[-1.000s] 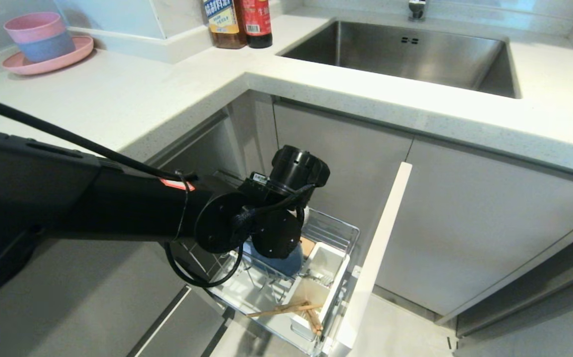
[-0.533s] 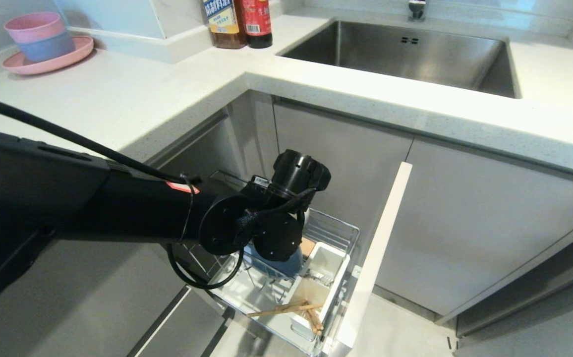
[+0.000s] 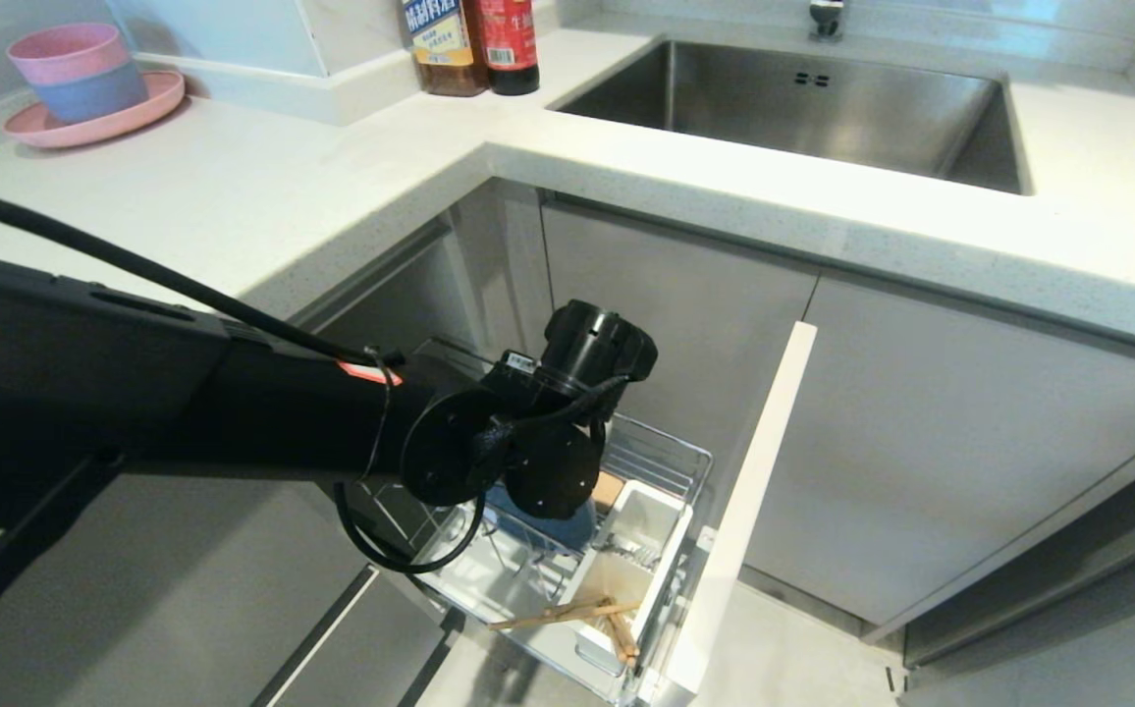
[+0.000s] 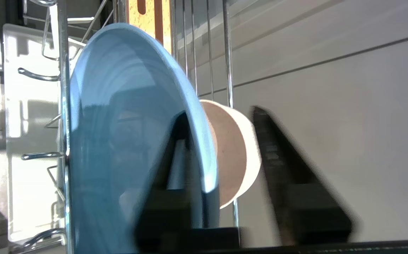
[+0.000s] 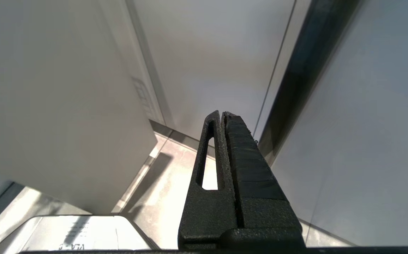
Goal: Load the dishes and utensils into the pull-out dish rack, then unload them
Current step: Pick up the plate and place it in the cupboard
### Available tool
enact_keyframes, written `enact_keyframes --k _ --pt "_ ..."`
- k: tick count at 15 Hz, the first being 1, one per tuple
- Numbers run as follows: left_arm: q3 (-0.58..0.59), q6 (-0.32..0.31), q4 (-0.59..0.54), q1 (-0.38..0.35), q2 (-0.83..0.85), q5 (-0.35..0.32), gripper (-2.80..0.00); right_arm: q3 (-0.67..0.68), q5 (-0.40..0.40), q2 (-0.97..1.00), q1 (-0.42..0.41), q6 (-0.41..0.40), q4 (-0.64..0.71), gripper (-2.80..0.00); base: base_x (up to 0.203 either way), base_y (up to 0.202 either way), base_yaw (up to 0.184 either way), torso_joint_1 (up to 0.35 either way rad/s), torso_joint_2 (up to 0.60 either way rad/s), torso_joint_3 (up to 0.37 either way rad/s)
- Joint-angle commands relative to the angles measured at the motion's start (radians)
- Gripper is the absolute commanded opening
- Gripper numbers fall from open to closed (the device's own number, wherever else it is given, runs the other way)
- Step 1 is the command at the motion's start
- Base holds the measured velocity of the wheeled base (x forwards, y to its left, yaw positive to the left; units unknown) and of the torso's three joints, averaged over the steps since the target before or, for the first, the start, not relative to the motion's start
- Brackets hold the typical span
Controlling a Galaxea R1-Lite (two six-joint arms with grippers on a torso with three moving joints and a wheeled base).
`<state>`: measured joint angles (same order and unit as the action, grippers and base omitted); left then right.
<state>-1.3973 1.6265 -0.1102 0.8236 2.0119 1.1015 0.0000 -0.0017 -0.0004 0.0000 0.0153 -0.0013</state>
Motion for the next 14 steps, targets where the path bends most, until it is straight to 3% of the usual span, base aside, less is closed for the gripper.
enact_keyframes --k 1,4,13,14 --pt "0.000 0.009 -0.005 0.000 -0.001 0.009 0.00 0.002 0.000 0.000 0.000 0.000 0.000 -2.80 0.000 0.000 0.000 0.000 0.00 0.000" --pt "0.000 0.006 -0.008 0.002 -0.004 0.011 0.00 0.002 0.000 0.000 0.000 0.000 0.000 -2.80 0.000 0.000 0.000 0.000 0.00 0.000" --pt "-0.054 0.007 -0.205 0.079 -0.161 0.012 0.00 0.002 0.000 0.000 0.000 0.000 0.000 -2.80 0.000 0.000 0.000 0.000 0.00 0.000" --pt "-0.061 0.005 -0.211 0.085 -0.188 0.011 -2.28 0.002 0.000 0.000 0.000 0.000 0.000 -2.80 0.000 0.000 0.000 0.000 0.00 0.000"
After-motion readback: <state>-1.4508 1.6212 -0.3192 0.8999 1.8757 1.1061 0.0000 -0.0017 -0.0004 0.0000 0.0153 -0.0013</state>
